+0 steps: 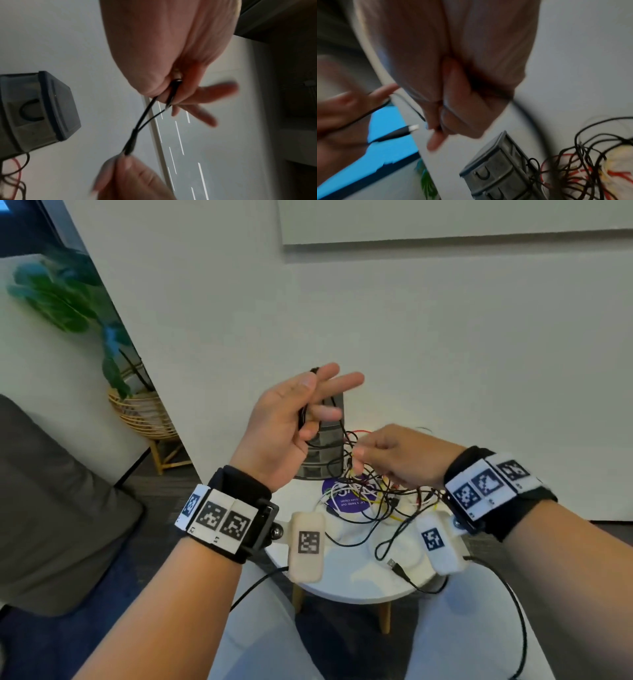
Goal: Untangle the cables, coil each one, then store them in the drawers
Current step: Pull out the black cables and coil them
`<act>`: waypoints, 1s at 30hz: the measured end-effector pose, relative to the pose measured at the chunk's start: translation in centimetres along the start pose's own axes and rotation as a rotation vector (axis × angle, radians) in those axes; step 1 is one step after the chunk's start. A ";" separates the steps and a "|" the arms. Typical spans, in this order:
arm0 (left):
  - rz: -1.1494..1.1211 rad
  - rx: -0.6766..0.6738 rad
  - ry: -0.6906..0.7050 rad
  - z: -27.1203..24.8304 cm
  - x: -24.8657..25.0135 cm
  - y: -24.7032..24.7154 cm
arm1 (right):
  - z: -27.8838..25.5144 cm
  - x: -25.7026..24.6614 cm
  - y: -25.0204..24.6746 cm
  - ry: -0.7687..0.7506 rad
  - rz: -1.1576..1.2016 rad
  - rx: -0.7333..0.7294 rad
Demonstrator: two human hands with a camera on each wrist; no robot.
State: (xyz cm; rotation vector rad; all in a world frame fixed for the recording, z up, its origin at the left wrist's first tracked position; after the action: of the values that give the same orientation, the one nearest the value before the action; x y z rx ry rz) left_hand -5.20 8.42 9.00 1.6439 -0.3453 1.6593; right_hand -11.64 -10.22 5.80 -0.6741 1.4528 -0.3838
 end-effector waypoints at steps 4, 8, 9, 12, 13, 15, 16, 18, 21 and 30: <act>0.021 0.087 -0.001 0.8 -0.9 -0.3 | -0.6 -3.5 0.5 -0.127 -0.187 -0.160; 0.385 0.111 0.064 1.1 -2.4 -0.5 | 0.1 -7.0 -0.1 -0.221 -0.437 -0.156; 0.502 0.118 0.073 1.0 -2.4 -0.5 | 0.4 -7.5 -0.7 -0.250 -0.495 -0.138; 0.593 0.095 0.072 0.5 -1.9 -0.3 | 1.0 -8.8 -3.4 -0.313 -0.578 -0.046; 0.545 0.072 0.072 0.2 -1.5 -0.1 | 1.1 -9.0 -4.6 -0.331 -0.587 0.000; 0.440 0.012 0.069 -0.3 -0.5 0.3 | 1.0 -8.9 -6.7 -0.359 -0.572 0.108; 0.394 -0.021 0.056 -0.6 0.0 0.5 | 0.8 -8.6 -7.4 -0.370 -0.529 0.160; 0.306 -0.075 0.000 -0.8 0.8 0.5 | 0.5 -7.4 -7.9 -0.396 -0.399 0.234; 0.158 -0.145 -0.044 -1.0 1.4 0.5 | 1.0 -4.4 -6.2 -0.351 -0.233 0.287; 0.177 0.149 0.019 0.3 -0.4 1.4 | 0.2 -4.5 1.7 -0.300 -0.673 -0.091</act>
State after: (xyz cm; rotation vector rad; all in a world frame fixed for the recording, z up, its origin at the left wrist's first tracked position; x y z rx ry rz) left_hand -5.98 7.21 9.11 1.7480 -0.3744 1.8703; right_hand -12.19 -6.08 8.22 -1.2402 0.9335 -0.7013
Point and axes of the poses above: each hand's wrist, its own z-axis towards the middle knuckle, its own y-axis out of the palm, x = y × z, the point moved 1 cm from there along z, towards the middle knuckle, and after that the axes turned 7 degrees about -y, right-handed, at the moved point
